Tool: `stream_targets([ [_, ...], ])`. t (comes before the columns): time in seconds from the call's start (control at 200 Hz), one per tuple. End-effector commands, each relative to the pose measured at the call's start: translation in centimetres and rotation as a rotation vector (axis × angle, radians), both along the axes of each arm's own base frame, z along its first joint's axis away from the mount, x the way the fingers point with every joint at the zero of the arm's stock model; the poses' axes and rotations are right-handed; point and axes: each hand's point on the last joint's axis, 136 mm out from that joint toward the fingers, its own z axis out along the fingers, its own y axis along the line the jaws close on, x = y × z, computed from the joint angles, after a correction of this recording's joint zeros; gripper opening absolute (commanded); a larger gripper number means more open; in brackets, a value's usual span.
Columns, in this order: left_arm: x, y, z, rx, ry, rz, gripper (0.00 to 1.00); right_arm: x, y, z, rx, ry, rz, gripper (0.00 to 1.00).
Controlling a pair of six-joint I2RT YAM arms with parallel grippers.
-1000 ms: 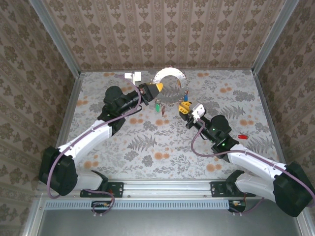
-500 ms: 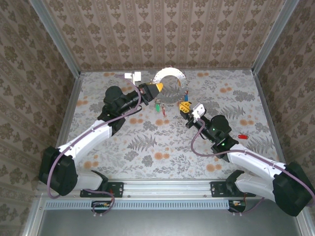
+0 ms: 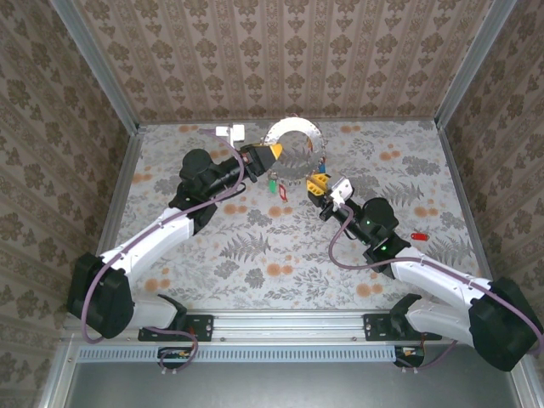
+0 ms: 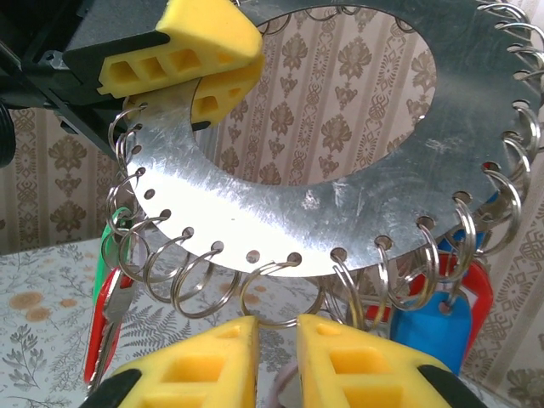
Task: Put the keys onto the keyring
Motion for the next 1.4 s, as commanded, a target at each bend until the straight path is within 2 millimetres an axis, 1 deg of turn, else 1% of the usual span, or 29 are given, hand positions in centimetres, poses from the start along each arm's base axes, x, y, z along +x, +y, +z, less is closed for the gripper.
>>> stream_targets([
  [0.0, -1.2, 0.7, 3.1, -0.069, -0.084, 0.001, 0.00, -0.3, 0.7, 2.3, 0.027, -0.054, 0.036, 0.22],
  [0.385, -1.2, 0.8, 3.3, -0.070, -0.086, 0.006, 0.00, -0.4, 1.0, 2.1, 0.013, -0.054, 0.047, 0.26],
  [0.52, -1.3, 0.7, 3.3, -0.071, -0.085, 0.004, 0.00, -0.1, 0.7, 2.2, 0.014, -0.060, 0.019, 0.26],
  [0.6, -1.2, 0.8, 3.3, -0.071, -0.085, 0.005, 0.00, 0.3, 0.4, 2.3, 0.020, -0.063, -0.004, 0.20],
  [0.7, -1.3, 0.7, 3.3, -0.071, -0.085, 0.004, 0.00, 0.5, 0.3, 2.4, 0.025, -0.067, -0.016, 0.16],
  [0.975, -1.3, 0.7, 3.3, -0.073, -0.083, 0.004, 0.00, 0.7, 0.2, 2.7, 0.039, -0.078, -0.030, 0.12],
  [1.045, -1.3, 0.8, 3.3, -0.074, -0.082, 0.006, 0.00, 0.7, 0.1, 2.8, 0.042, -0.080, -0.032, 0.12],
  [1.12, -1.3, 0.8, 3.3, -0.075, -0.082, 0.009, 0.00, 0.7, 0.0, 2.8, 0.043, -0.081, -0.036, 0.14],
  [1.28, -1.4, 0.8, 3.2, -0.074, -0.081, 0.011, 0.00, 0.7, 0.0, 2.9, 0.045, -0.081, -0.036, 0.13],
  [1.395, -1.4, 0.8, 3.4, -0.076, -0.082, 0.010, 0.00, 0.7, 0.1, 2.8, 0.043, -0.075, -0.033, 0.07],
])
